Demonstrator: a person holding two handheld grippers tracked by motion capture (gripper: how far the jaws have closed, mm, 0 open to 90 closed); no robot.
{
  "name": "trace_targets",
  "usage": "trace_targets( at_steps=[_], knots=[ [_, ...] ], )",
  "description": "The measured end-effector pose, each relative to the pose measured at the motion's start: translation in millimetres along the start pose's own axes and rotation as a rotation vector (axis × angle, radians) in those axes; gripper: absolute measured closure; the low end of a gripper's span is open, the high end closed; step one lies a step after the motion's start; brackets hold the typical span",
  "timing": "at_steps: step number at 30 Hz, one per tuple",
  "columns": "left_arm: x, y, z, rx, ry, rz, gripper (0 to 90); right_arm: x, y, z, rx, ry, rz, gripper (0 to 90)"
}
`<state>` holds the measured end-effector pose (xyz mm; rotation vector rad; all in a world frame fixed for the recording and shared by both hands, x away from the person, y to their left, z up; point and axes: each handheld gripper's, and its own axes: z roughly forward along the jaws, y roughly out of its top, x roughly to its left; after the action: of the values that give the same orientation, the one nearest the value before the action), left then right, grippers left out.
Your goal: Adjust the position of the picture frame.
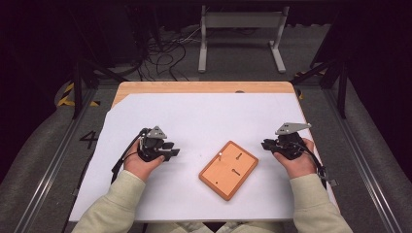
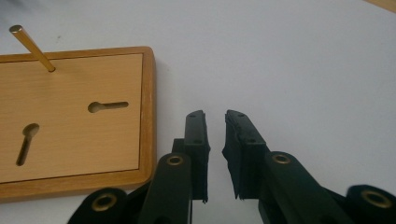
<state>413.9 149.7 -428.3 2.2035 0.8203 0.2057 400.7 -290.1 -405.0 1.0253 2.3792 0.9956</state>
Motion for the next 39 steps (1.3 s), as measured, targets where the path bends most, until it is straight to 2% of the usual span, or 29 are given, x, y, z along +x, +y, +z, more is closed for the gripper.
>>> trace_targets(
  at_steps=[3,6,8,13,17,18,22,26,30,39],
  knots=[
    [-3.1,0.7,-4.8,0.007,-0.009,0.015,64.8,2.8,1.6,-8.2,0.003,0.015,-0.015,83.6],
    [-4.0,0.9,-9.6,0.016,-0.030,0.010,71.3,6.3,4.4,-14.4,0.010,0.044,-0.026,89.8],
    [-4.4,1.2,-11.5,0.017,-0.037,0.012,76.1,9.1,7.4,-18.4,0.022,0.065,-0.030,90.0],
    [-8.7,2.4,-13.8,0.033,-0.051,0.032,84.9,18.8,14.5,-20.4,0.138,0.105,-0.075,90.0],
    [-11.1,2.6,-14.3,0.030,-0.050,0.031,83.5,29.5,18.9,-20.0,0.218,0.120,-0.129,90.0],
    [-11.0,2.7,-14.8,0.030,-0.049,0.032,83.5,29.5,18.9,-20.0,0.218,0.120,-0.129,90.0],
    [-11.2,2.5,-15.1,0.034,-0.055,0.036,81.9,36.5,22.0,-21.5,0.282,0.135,-0.159,90.0],
    [-12.8,2.5,-13.8,0.038,-0.061,0.044,78.1,43.8,22.1,-11.5,0.359,0.157,-0.186,90.0],
    [-13.3,2.9,-14.0,0.041,-0.068,0.053,76.1,47.4,19.8,-1.1,0.422,0.154,-0.202,90.0],
    [-15.4,2.3,-12.6,0.057,-0.073,0.054,74.7,49.8,16.9,14.9,0.492,0.136,-0.214,90.0]
  ],
)
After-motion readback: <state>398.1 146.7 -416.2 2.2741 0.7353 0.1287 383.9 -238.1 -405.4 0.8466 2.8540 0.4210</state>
